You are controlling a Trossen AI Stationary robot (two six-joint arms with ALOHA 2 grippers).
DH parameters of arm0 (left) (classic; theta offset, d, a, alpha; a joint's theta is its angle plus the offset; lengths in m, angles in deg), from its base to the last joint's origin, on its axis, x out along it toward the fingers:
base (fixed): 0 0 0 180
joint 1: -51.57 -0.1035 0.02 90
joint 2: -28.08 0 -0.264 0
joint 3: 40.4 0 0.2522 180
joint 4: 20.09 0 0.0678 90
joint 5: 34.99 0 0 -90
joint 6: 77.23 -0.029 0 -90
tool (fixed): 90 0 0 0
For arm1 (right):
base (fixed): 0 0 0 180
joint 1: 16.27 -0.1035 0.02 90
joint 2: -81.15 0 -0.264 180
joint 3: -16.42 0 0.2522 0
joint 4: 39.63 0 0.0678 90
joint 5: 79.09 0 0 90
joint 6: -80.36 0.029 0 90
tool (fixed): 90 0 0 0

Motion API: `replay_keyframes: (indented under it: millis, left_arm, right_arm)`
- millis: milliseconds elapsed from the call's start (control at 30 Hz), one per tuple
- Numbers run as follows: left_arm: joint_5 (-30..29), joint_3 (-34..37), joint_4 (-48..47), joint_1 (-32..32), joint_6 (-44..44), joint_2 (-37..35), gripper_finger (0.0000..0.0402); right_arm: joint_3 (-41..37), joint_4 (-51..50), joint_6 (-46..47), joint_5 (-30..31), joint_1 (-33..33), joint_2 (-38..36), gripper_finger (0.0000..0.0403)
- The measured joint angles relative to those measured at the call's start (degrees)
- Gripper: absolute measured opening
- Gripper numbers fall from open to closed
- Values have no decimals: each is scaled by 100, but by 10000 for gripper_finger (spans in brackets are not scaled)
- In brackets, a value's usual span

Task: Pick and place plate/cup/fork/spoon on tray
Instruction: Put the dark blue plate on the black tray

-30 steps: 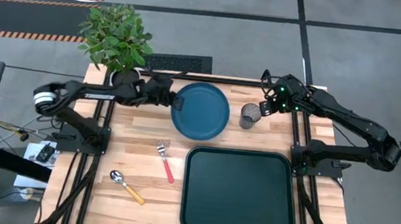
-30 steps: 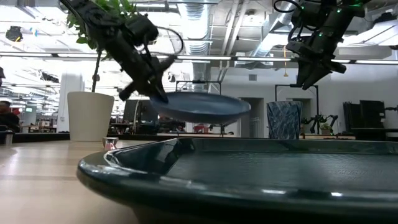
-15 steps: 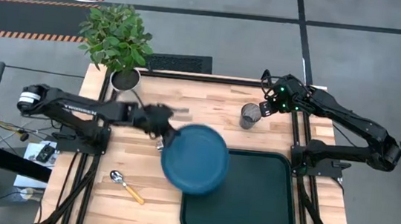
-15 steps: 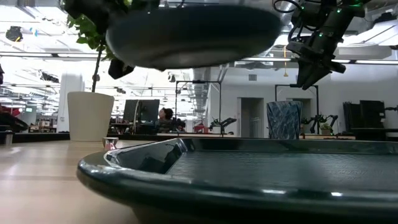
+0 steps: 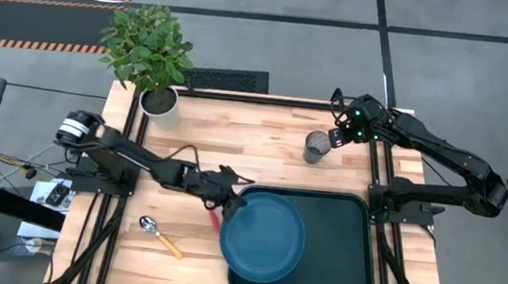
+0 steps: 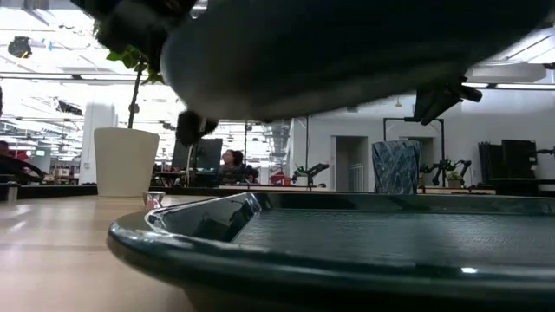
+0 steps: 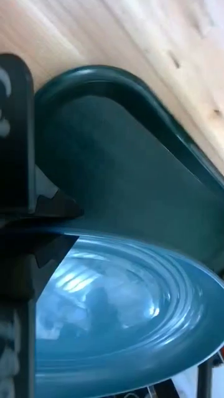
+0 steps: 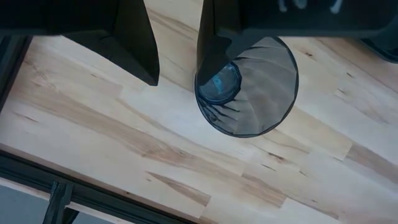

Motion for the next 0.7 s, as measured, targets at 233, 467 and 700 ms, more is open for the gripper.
replay_keyframes:
  millis: [233, 467, 700]
  left_arm:
    - [-40, -477, -272, 139, -82, 461, 0]
    - [-236, -1972, -1848, 290, -895, 1151, 0]
    - [-310, -3332, -2351, 60, -1578, 1869, 0]
  right_arm:
    - [0, 1, 0, 8, -1, 0, 133]
    - [-2, 8, -1, 10, 0, 7, 133]
    - [-2, -57, -1, 8, 0, 4, 133]
